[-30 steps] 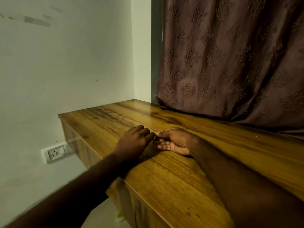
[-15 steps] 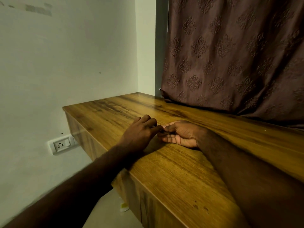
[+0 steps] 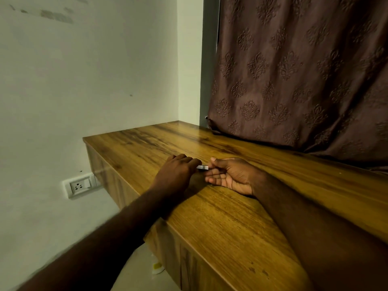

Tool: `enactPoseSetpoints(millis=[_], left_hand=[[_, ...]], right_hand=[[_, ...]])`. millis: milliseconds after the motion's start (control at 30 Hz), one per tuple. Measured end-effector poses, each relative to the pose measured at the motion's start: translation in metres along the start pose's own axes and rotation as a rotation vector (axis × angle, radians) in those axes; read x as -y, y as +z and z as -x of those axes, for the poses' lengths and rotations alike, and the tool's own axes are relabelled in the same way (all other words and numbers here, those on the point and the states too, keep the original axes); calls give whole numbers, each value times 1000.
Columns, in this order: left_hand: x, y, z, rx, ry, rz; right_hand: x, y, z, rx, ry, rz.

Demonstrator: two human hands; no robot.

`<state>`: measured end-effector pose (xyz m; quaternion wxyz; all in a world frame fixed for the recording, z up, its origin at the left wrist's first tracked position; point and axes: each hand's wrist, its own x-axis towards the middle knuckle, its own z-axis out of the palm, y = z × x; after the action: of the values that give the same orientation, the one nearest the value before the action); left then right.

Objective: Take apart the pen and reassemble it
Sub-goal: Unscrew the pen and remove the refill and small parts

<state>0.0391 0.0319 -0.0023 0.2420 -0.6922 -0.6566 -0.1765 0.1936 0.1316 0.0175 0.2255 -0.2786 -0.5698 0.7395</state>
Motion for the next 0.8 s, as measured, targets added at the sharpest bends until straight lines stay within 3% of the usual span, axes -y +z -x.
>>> enactPoseSetpoints(millis=[267, 800], left_hand=[[5, 3, 3, -56, -118, 109], [1, -1, 4, -38, -130, 110]], right_hand=[[-3, -3, 0, 20, -67, -28], [-8, 3, 1, -39, -151, 105]])
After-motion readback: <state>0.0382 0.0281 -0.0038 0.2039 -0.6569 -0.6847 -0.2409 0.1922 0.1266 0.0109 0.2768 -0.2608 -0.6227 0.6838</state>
